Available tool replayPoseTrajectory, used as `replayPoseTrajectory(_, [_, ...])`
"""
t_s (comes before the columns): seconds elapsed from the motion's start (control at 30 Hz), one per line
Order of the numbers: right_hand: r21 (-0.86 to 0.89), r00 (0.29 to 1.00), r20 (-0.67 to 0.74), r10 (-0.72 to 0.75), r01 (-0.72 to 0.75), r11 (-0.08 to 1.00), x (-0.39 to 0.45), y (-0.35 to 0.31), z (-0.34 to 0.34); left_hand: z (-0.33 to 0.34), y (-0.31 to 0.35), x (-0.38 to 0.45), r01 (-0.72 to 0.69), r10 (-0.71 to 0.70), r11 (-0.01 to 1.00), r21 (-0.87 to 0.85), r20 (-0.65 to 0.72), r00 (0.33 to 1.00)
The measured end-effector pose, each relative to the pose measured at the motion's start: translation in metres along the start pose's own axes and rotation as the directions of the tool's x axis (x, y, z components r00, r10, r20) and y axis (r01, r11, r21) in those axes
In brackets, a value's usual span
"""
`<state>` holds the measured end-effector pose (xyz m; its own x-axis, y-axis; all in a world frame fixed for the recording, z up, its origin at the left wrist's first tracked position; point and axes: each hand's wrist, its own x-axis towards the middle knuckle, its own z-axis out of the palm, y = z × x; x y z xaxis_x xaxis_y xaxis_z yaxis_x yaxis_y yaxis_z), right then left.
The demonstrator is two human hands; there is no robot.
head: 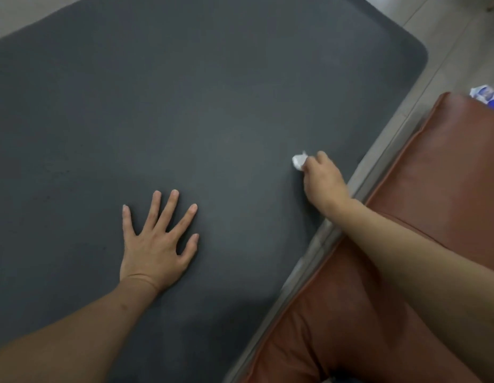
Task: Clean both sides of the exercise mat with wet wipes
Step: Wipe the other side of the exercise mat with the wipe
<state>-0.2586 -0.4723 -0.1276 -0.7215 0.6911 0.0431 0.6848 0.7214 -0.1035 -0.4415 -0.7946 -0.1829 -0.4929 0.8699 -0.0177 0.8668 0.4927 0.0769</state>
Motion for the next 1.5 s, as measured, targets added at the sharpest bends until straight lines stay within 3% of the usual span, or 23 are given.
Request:
replayPoseTrajectory(0.07, [0.021, 0.986, -0.003, 0.167, -0.167, 0.986, -0.010, -0.013, 0.003, 0.000, -0.001, -0.001, -0.002, 0.002, 1.000, -0.004, -0.011, 1.000])
replayPoseTrajectory(0.1, [0.046, 0.993, 0.019, 0.118, -0.119, 0.992, -0.030, -0.030, 0.005, 0.000, -0.001, -0.001, -0.002, 0.002, 1.000, -0.003, -0.004, 1.000])
replayPoseTrajectory(0.17, [0.152, 0.980, 0.123, -0.159, 0.140, 0.978, -0.087, -0.067, 0.003, 0.000, -0.001, 0.000, -0.001, 0.001, 1.000, -0.004, 0.003, 1.000])
replayPoseTrajectory(0.23, [0.215, 0.855, 0.264, -0.445, 0.398, 0.892, -0.127, -0.082, -0.006, -0.001, -0.001, 0.000, 0.005, -0.005, 1.000, -0.013, -0.003, 1.000])
replayPoseTrajectory(0.27, [0.213, 0.813, 0.284, -0.508, 0.463, 0.860, -0.123, -0.074, -0.011, -0.002, 0.000, -0.001, 0.005, -0.005, 1.000, -0.022, -0.008, 1.000])
replayPoseTrajectory(0.3, [0.171, 0.821, 0.264, -0.506, 0.476, 0.863, -0.106, -0.059, -0.011, -0.003, 0.000, 0.000, 0.005, -0.006, 0.999, -0.033, -0.016, 1.000])
replayPoseTrajectory(0.4, [-0.004, 0.975, 0.135, -0.174, 0.176, 0.984, -0.038, -0.007, -0.009, -0.003, 0.000, 0.001, 0.013, -0.014, 0.998, -0.053, -0.026, 1.000])
replayPoseTrajectory(0.47, [-0.047, 0.984, 0.111, 0.140, -0.136, 0.990, -0.015, 0.021, -0.009, -0.002, 0.001, 0.001, 0.019, -0.021, 0.998, -0.058, -0.029, 0.999])
replayPoseTrajectory(0.5, [-0.043, 0.970, 0.098, 0.221, -0.218, 0.975, -0.017, 0.020, -0.007, -0.002, 0.001, 0.001, 0.021, -0.023, 0.998, -0.058, -0.031, 0.999])
replayPoseTrajectory(0.57, [-0.012, 0.976, 0.142, 0.164, -0.164, 0.986, -0.047, -0.005, -0.004, -0.002, 0.001, 0.001, 0.017, -0.019, 0.997, -0.075, -0.031, 0.999])
replayPoseTrajectory(0.63, [0.097, 0.960, 0.260, -0.104, 0.082, 0.992, -0.097, -0.042, -0.009, -0.003, 0.002, 0.001, 0.021, -0.025, 0.996, -0.087, -0.039, 0.999])
replayPoseTrajectory(0.7, [0.198, 0.853, 0.388, -0.348, 0.292, 0.936, -0.134, -0.062, -0.021, -0.003, 0.004, 0.001, 0.020, -0.024, 0.997, -0.081, -0.041, 0.999])
replayPoseTrajectory(0.73, [0.209, 0.822, 0.411, -0.395, 0.337, 0.918, -0.133, -0.058, -0.026, -0.004, 0.003, 0.001, 0.021, -0.025, 0.997, -0.078, -0.041, 0.999])
replayPoseTrajectory(0.8, [0.125, 0.872, 0.364, -0.326, 0.302, 0.945, -0.103, -0.034, -0.024, -0.004, 0.002, 0.002, 0.022, -0.025, 0.997, -0.077, -0.040, 0.999])
replayPoseTrajectory(0.87, [-0.002, 0.960, 0.266, -0.088, 0.092, 0.996, -0.059, 0.000, -0.021, -0.004, 0.002, 0.001, 0.020, -0.023, 0.996, -0.082, -0.044, 0.999])
replayPoseTrajectory(0.93, [-0.068, 0.956, 0.223, 0.191, -0.180, 0.981, -0.027, 0.035, -0.020, -0.003, 0.001, 0.000, 0.019, -0.024, 0.996, -0.089, -0.052, 0.998])
replayPoseTrajectory(1.0, [-0.071, 0.924, 0.226, 0.309, -0.301, 0.951, -0.026, 0.038, -0.018, -0.002, 0.000, 0.001, 0.017, -0.022, 0.996, -0.088, -0.054, 0.998])
replayPoseTrajectory(1.1, [0.036, 0.921, 0.367, 0.133, -0.157, 0.987, -0.075, -0.010, -0.015, -0.002, 0.000, 0.000, 0.027, -0.030, 0.996, -0.085, -0.042, 0.999])
replayPoseTrajectory(1.17, [0.152, 0.868, 0.481, -0.121, 0.054, 0.987, -0.129, -0.053, -0.018, -0.002, 0.002, 0.000, 0.029, -0.032, 0.996, -0.084, -0.037, 0.999])
replayPoseTrajectory(1.23, [0.214, 0.830, 0.509, -0.229, 0.136, 0.967, -0.152, -0.068, -0.025, -0.002, 0.001, 0.000, 0.033, -0.036, 0.995, -0.094, -0.036, 0.999])
replayPoseTrajectory(1.3, [0.124, 0.881, 0.448, -0.150, 0.105, 0.987, -0.128, -0.052, -0.025, -0.003, 0.000, 0.001, 0.035, -0.038, 0.995, -0.090, -0.035, 0.999])
replayPoseTrajectory(1.4, [-0.048, 0.951, 0.295, 0.086, -0.075, 0.996, -0.070, -0.011, -0.017, -0.002, 0.000, 0.002, 0.031, -0.034, 0.996, -0.083, -0.041, 0.999])
replayPoseTrajectory(1.5, [-0.016, 0.937, 0.205, 0.284, -0.287, 0.958, -0.061, -0.013, -0.006, -0.001, 0.000, 0.001, 0.031, -0.035, 0.996, -0.084, -0.044, 0.998])
